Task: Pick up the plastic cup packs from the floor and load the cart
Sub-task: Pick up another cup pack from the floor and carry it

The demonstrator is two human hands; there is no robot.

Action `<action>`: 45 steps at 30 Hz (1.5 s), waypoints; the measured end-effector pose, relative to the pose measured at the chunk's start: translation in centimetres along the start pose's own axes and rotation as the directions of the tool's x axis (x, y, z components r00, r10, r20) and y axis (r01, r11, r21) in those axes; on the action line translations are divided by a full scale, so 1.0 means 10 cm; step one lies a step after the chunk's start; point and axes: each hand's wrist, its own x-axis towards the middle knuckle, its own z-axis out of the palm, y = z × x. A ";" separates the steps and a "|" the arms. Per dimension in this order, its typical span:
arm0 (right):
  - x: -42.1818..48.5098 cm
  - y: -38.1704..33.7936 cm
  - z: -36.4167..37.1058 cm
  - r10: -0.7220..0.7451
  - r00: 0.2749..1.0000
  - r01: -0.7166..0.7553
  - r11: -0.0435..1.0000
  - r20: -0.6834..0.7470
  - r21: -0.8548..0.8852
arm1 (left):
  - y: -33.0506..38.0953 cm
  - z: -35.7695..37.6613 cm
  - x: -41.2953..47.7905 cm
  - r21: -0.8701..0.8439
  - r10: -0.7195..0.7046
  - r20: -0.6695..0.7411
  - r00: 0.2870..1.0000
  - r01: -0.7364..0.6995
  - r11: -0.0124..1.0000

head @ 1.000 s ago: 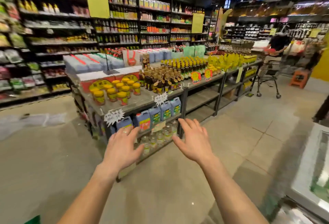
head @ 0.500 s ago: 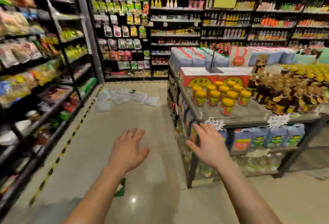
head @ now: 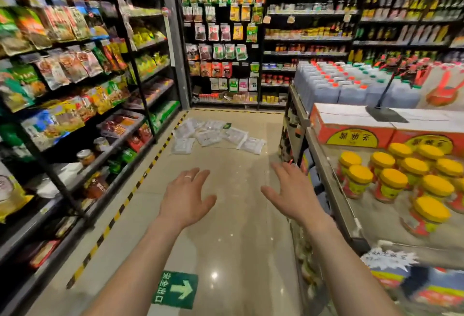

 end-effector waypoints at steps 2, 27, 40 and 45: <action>0.39 0.07 0.10 -0.002 1.000 0.002 1.000 0.010 0.002 | -0.06 0.12 0.40 -0.033 0.005 0.016 1.000 -0.005 0.999; 5.98 0.52 1.49 0.182 0.983 -0.181 0.982 0.017 -0.044 | -1.38 1.27 6.46 -0.095 0.207 0.090 0.974 -0.198 0.976; 9.14 2.09 1.95 0.176 0.984 -0.176 0.984 0.008 -0.005 | -0.92 2.05 9.70 -0.094 0.176 0.146 0.973 -0.163 0.982; 10.07 2.47 2.09 0.166 0.985 -0.166 0.986 0.052 -0.012 | -0.87 2.31 10.65 -0.107 0.144 0.173 0.974 -0.127 0.986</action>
